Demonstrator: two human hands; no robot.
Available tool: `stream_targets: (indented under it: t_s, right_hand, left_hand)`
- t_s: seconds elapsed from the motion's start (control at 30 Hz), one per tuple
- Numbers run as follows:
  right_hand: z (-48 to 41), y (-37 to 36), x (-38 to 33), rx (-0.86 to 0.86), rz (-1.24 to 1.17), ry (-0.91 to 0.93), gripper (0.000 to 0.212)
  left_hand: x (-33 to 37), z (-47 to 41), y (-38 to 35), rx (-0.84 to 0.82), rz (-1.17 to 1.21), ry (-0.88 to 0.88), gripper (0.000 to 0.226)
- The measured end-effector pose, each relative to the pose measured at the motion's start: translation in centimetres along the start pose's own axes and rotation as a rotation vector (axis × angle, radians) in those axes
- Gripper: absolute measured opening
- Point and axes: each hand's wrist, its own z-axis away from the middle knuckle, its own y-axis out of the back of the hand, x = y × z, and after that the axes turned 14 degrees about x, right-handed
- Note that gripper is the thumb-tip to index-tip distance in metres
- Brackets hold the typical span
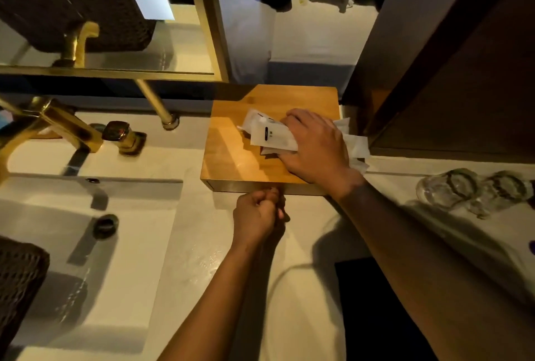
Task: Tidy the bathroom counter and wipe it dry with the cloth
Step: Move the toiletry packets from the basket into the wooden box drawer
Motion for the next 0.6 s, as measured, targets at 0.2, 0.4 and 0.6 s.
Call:
stream_targets:
  t_s: [0.2, 0.4, 0.6]
  right_hand:
    - [0.2, 0.0, 0.2, 0.031, 0.017, 0.001, 0.061]
    - [0.4, 0.1, 0.1, 0.042, 0.004, -0.01, 0.062]
    - [0.3, 0.4, -0.5, 0.044, 0.015, -0.03, 0.062]
  left_hand:
    - [0.8, 0.5, 0.6, -0.045, 0.042, 0.096, 0.032]
    - [0.6, 2.3, 2.2, -0.12, 0.053, 0.17, 0.03]
    - [-0.9, 3.5, 3.9, -0.122, -0.095, 0.085, 0.029]
